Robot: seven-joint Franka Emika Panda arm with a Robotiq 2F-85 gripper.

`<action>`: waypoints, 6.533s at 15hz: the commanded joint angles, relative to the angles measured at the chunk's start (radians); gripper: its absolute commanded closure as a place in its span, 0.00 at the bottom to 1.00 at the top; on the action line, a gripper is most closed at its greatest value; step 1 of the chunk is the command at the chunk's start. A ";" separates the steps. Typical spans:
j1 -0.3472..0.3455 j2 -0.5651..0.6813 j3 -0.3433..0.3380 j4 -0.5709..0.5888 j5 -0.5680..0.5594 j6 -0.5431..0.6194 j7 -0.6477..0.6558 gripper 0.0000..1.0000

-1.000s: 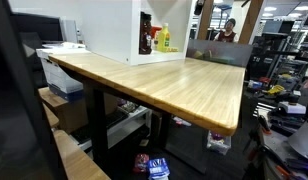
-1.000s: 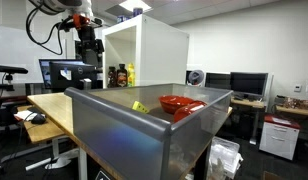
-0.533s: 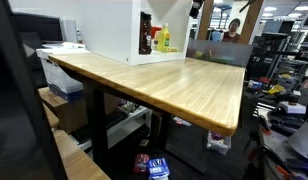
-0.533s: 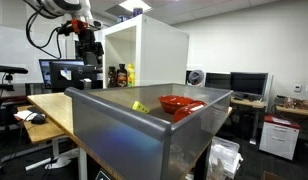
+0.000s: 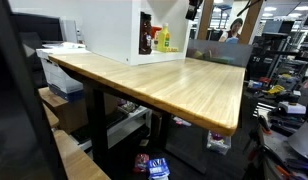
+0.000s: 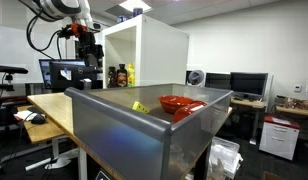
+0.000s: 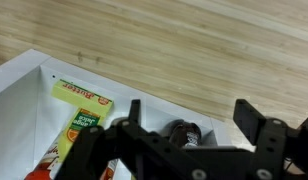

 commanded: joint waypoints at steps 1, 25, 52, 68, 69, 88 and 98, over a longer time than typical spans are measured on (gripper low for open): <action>-0.014 -0.007 0.013 -0.036 0.030 0.076 0.021 0.36; -0.083 -0.009 0.013 -0.187 -0.013 0.543 0.035 1.00; -0.509 0.014 0.304 -0.368 -0.228 1.123 0.309 1.00; -0.629 0.157 0.524 -0.241 -0.142 0.958 0.330 1.00; -0.584 0.175 0.495 -0.228 -0.117 0.931 0.301 1.00; -0.187 0.077 0.100 -0.061 -0.004 0.243 0.459 1.00; -0.188 0.057 0.098 -0.056 -0.037 0.209 0.528 0.53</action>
